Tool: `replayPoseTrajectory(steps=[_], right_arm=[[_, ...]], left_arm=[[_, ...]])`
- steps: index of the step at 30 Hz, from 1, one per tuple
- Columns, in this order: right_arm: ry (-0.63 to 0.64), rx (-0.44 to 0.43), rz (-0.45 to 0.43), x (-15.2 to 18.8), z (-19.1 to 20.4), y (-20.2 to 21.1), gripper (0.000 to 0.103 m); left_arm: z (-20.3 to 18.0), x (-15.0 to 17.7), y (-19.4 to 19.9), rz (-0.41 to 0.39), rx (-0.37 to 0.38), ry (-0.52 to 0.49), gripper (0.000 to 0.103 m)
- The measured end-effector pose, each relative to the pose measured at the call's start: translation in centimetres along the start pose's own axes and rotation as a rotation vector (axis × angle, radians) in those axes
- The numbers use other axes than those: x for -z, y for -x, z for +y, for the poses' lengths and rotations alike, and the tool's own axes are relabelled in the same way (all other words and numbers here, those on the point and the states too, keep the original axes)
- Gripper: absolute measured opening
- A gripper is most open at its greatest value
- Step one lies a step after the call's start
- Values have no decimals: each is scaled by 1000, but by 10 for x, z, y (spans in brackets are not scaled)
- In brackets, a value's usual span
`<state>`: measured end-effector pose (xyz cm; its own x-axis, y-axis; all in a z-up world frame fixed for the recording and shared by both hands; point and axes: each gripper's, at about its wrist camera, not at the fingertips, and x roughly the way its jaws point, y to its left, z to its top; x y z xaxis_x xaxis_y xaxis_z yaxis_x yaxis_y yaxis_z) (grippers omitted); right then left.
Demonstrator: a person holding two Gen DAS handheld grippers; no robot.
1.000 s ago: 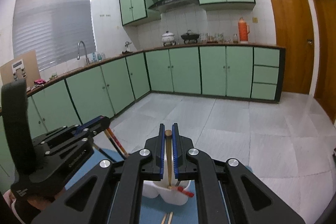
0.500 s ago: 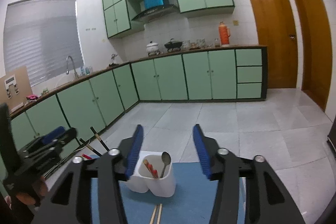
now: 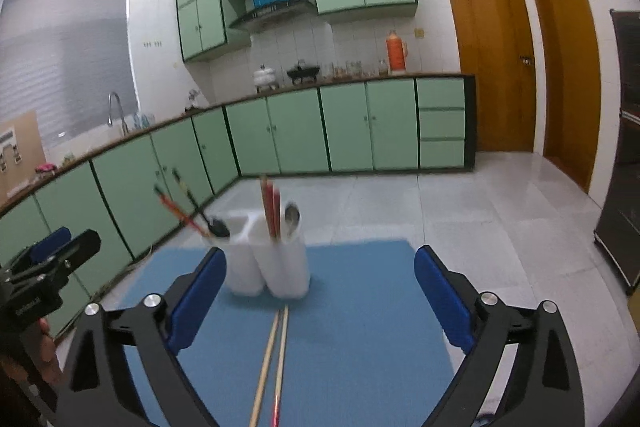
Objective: Organize utensils
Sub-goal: 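Move both open tools back toward the last chopsticks on the mat, then grasp a red-patterned chopstick with the right tool while the left tool grasps a plain wooden chopstick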
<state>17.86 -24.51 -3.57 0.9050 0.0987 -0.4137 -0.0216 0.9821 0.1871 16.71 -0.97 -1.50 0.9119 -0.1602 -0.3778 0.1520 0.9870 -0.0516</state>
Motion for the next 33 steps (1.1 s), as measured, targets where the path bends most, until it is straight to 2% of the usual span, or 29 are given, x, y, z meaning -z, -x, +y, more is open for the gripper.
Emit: replayPoseTrajectory(steps=[11, 13, 16, 21, 27, 33], right_arm=[[24, 3, 160, 84, 11, 8, 92], [44, 10, 175, 97, 15, 10, 89], [64, 13, 203, 115, 23, 9, 81], [72, 18, 262, 142, 31, 5, 60], [70, -12, 346, 165, 38, -3, 39], [89, -39, 392, 175, 48, -13, 30]], left_arm=[[4, 68, 14, 133, -38, -20, 94], [4, 75, 15, 148, -41, -11, 94], [3, 85, 17, 158, -41, -8, 94], [1, 103, 17, 186, -50, -19, 94], [7, 120, 16, 227, -72, -11, 94], [12, 126, 15, 244, -77, -3, 94]])
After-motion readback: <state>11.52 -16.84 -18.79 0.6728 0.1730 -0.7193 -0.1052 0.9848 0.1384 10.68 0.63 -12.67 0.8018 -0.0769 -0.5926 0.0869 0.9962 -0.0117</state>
